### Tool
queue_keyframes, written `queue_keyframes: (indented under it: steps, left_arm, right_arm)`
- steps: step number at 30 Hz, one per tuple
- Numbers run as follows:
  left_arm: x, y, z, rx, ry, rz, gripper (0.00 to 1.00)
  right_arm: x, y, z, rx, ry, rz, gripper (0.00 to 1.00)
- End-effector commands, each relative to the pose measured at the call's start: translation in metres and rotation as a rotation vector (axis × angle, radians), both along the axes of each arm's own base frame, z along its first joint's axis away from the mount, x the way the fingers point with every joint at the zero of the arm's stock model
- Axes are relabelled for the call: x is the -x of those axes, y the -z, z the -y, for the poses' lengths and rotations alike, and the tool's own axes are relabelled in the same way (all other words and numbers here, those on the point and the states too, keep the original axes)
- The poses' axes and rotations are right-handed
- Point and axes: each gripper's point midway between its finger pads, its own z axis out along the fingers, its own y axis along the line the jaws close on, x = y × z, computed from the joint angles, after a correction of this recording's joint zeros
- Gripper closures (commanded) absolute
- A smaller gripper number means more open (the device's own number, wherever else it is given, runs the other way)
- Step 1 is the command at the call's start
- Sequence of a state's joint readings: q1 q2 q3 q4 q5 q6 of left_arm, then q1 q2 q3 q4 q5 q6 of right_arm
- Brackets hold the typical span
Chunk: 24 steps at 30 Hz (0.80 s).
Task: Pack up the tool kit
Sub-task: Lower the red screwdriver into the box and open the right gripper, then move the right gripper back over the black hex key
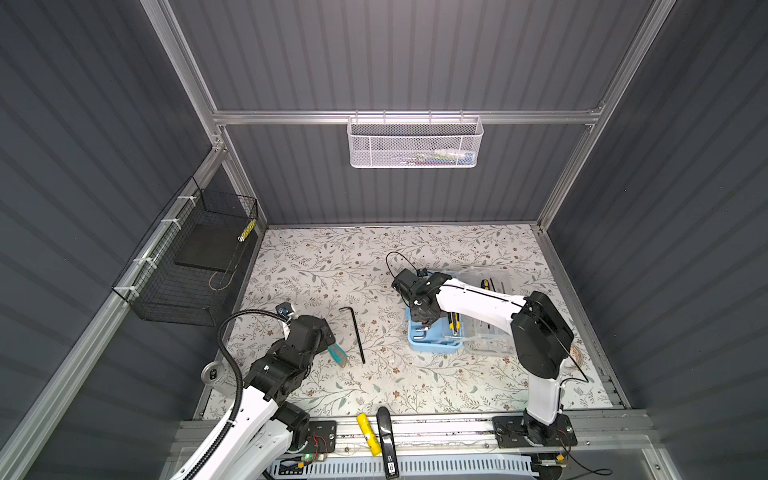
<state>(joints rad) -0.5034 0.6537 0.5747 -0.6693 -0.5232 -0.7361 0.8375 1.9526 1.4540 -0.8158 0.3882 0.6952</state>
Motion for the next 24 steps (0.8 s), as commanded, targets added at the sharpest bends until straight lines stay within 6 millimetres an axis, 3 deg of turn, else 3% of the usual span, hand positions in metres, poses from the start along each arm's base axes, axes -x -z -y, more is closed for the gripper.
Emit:
queue_keyframes:
  steps: [1, 8, 14, 19, 24]
  left_arm:
    - [0.005, 0.005, -0.003, -0.025, 0.005, -0.021, 0.0]
    - [0.004, 0.004, -0.003, -0.031, 0.007, -0.022, 0.01]
    - [0.004, 0.0, -0.004, -0.032, 0.007, -0.017, 0.01]
    - [0.005, -0.003, -0.005, -0.031, 0.006, -0.011, 0.01]
    - [0.005, -0.004, -0.006, -0.032, 0.001, -0.007, 0.0]
  right_arm:
    - [0.0, 0.009, 0.006, 0.051, -0.006, -0.029, 1.0]
    - [0.002, 0.021, 0.01, 0.073, -0.005, -0.059, 1.0]
    - [0.0, 0.024, 0.008, 0.059, -0.01, -0.067, 0.76]
    - [-0.004, 0.001, 0.005, 0.027, -0.015, -0.025, 0.7]
    - [-0.011, -0.045, -0.006, -0.056, -0.044, 0.073, 0.69]
